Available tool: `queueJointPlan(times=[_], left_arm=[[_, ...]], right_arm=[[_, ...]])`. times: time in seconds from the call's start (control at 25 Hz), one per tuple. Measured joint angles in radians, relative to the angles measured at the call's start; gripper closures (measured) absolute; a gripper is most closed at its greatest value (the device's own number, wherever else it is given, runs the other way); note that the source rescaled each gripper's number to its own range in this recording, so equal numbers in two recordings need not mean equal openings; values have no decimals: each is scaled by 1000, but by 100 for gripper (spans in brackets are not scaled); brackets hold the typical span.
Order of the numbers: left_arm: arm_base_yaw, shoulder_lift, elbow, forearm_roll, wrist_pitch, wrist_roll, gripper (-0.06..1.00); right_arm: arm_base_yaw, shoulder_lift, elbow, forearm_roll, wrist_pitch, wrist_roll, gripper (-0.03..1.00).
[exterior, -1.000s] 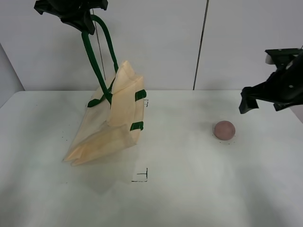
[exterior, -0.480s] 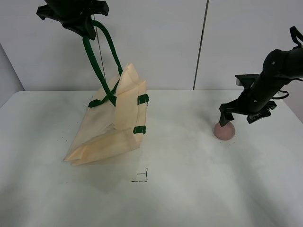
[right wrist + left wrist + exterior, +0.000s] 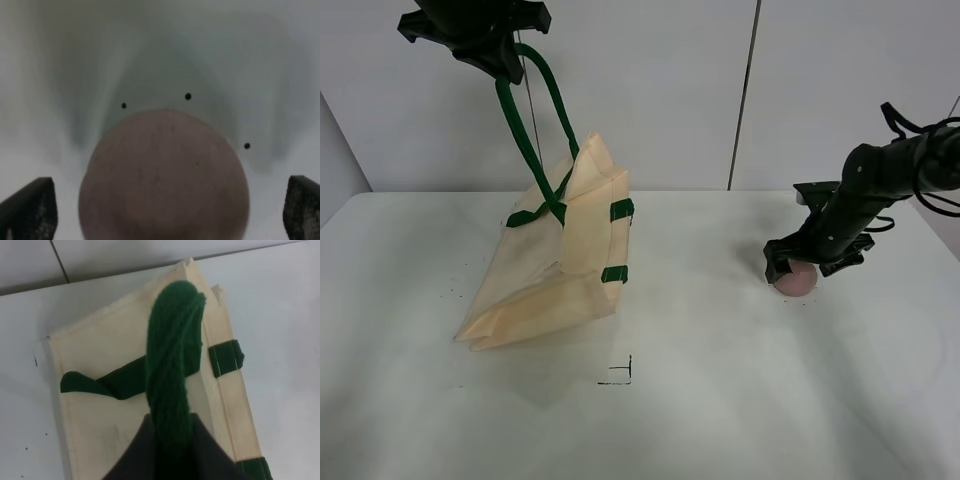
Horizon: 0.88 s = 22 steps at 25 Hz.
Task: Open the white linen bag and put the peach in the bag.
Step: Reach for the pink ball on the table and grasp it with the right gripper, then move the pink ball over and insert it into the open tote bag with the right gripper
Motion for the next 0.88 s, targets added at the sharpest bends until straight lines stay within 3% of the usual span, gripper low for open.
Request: queueJointPlan(times=[0.08,0.16,0.2,0.24,0.28,0.36,0.52,0.64,0.76,0.88], left_arm=[[-1,0,0,0,0,0,94],[-1,0,0,0,0,0,94],[-1,0,0,0,0,0,94],[-1,0,0,0,0,0,94],[-1,0,0,0,0,0,94],[-1,-1,0,0,0,0,94],[-1,-23,4,1,0,0,94],[-1,-52,4,4,0,0,94],[-1,-59,4,4,0,0,94],[-1,-59,4,4,0,0,94]], right_arm=[[0,15,0,0,-12,1,1],[0,23,0,1,-21,4,16],[0,24,0,4,-27,4,30],[0,24,-7,16,-27,4,64],[0,23,-13,25,-27,5,81],[0,12,-21,50,-15,4,96],[0,-25,-83,146,55,-32,97],[7,-64,-180,264,165,-110,97],[47,-79,-300,389,265,-187,97],[124,-80,-389,466,278,-213,97]])
